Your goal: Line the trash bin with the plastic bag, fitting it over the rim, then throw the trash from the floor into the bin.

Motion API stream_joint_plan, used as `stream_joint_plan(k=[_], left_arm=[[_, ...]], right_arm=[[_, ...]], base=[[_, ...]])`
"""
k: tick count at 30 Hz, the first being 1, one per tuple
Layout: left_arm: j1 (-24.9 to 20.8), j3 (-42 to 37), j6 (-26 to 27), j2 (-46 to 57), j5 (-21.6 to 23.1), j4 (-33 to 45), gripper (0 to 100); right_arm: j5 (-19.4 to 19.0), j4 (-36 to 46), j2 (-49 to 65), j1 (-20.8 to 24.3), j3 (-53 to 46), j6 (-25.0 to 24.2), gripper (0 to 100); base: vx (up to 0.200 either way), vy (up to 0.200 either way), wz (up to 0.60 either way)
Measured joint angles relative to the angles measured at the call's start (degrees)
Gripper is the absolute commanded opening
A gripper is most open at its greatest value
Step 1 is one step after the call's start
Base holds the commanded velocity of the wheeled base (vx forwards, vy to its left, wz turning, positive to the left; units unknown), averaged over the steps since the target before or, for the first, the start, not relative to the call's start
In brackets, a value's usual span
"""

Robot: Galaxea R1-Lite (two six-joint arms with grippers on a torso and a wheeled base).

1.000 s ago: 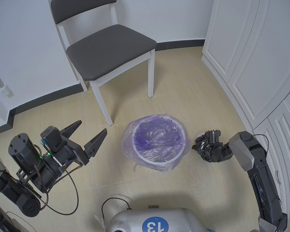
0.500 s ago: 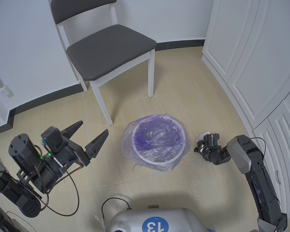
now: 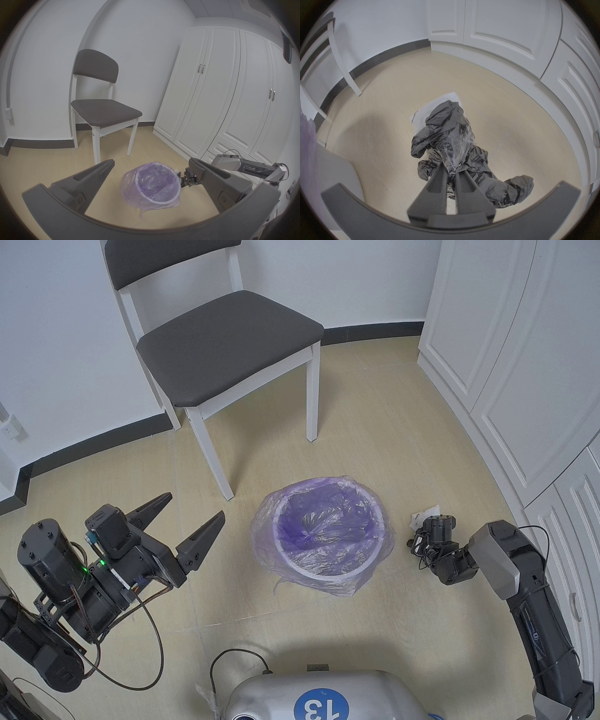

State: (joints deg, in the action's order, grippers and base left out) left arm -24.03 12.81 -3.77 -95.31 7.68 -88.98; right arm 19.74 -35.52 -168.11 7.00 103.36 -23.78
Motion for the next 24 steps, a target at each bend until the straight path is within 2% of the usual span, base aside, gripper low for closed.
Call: stream_joint_plan(k=[6, 16, 20, 24], left_arm=[[-0.59, -0.39, 0.07, -0.04, 0.0, -0.02, 100], [-2.84, -3.91, 1.04, 3.05, 1.57, 0.0, 100], [-3.3, -4.74, 1.1, 5.45, 3.49, 0.02, 100], [-2.43, -4.63, 1.69, 6.19, 4.04, -0.02, 100]], right_arm=[[-0.33, -1.39, 3.44, -0.04, -3.56, -0.2, 0], [-1.51, -2.29, 22.35, 0.6, -15.91, -0.51, 0], [-1.95, -2.62, 30.43, 2.1, -21.53, -0.79, 0], [-2.3, -4.93, 36.72, 6.08, -28.31, -1.21, 0]], base=[[0.0, 0.0, 0.0], [0.0, 0.0, 0.0], [0.0, 0.0, 0.0], [0.2, 0.0, 0.0]])
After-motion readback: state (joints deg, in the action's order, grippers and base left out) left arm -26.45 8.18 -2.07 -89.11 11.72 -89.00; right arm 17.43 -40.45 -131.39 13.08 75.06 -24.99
